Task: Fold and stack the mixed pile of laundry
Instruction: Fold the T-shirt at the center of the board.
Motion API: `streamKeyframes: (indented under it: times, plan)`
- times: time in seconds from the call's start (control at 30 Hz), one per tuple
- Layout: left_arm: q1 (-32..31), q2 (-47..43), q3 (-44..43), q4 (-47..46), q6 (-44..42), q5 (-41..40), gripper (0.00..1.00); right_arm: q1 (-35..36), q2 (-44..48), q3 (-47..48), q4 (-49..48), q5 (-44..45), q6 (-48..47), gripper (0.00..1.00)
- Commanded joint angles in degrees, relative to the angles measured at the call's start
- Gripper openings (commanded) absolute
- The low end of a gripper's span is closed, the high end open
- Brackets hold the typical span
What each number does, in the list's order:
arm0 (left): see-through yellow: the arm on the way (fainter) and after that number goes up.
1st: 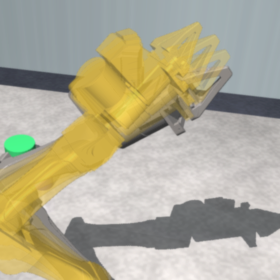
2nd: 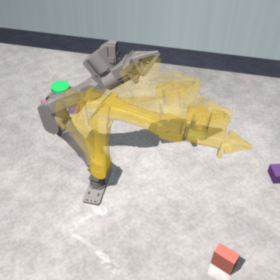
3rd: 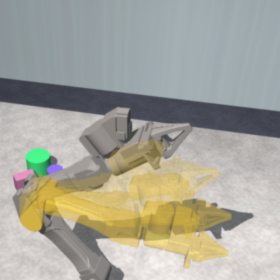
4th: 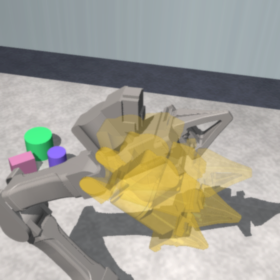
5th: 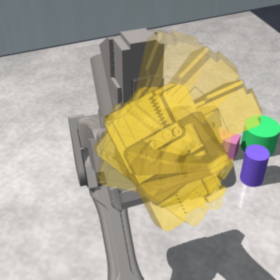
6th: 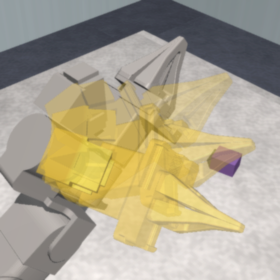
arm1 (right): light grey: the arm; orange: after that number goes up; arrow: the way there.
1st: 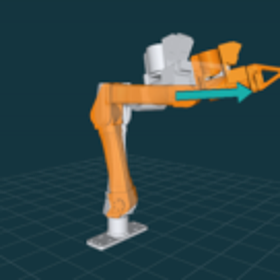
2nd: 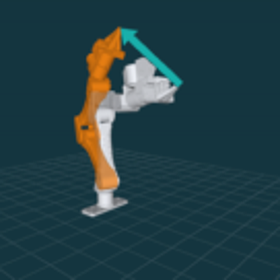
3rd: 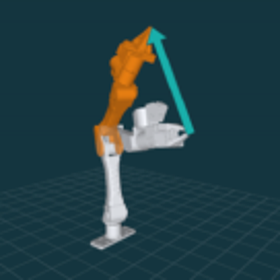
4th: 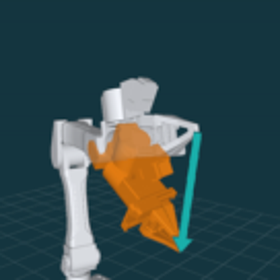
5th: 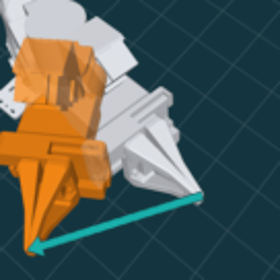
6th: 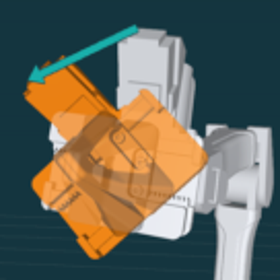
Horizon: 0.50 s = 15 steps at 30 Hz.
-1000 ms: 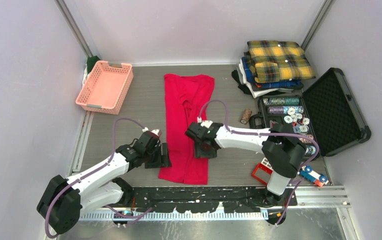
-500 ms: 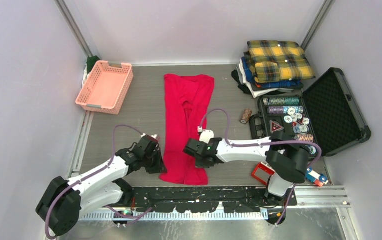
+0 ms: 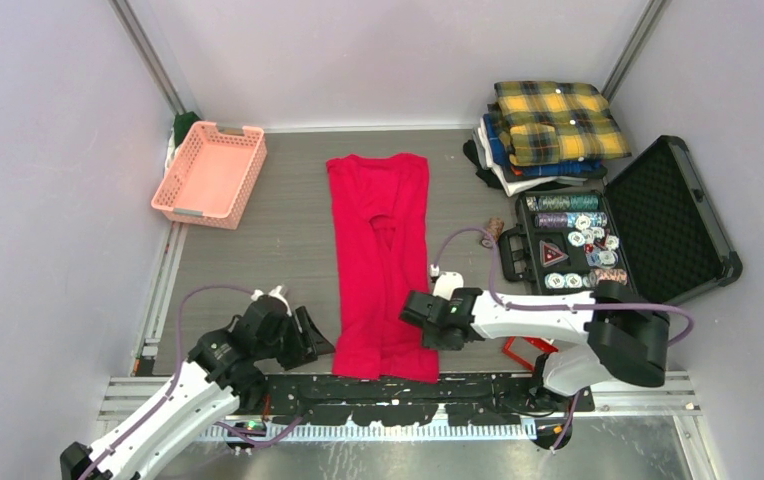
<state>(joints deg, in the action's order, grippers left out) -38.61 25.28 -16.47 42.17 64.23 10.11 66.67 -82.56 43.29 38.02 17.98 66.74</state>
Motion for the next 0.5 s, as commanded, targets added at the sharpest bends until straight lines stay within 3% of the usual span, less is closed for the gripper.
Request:
streamKeyframes:
  times: [0.0,0.1,0.2,0.37,0.47]
  plan:
    - [-0.04,-5.01,-2.66,9.05,0.07,-2.05,0.60,0.18,7.21,2.01,9.13,4.88,0.95,0.45]
    - [0.02,-5.50,-4.18,9.75,-2.00,-4.83,0.68,0.11,11.65,4.11,13.16,8.53,1.98,0.54]
    - [0.03,-1.77,-2.51,5.41,-2.82,-1.92,0.71,0.17,14.45,3.78,14.21,9.03,3.22,0.60]
    - [-0.21,4.17,-1.03,-0.74,-3.83,1.90,0.71,0.17,18.26,-1.57,8.82,4.13,5.02,0.60]
    - [-0.47,4.48,0.07,-3.37,-3.94,2.91,0.68,0.18,18.93,-7.16,0.67,-2.47,6.31,0.56]
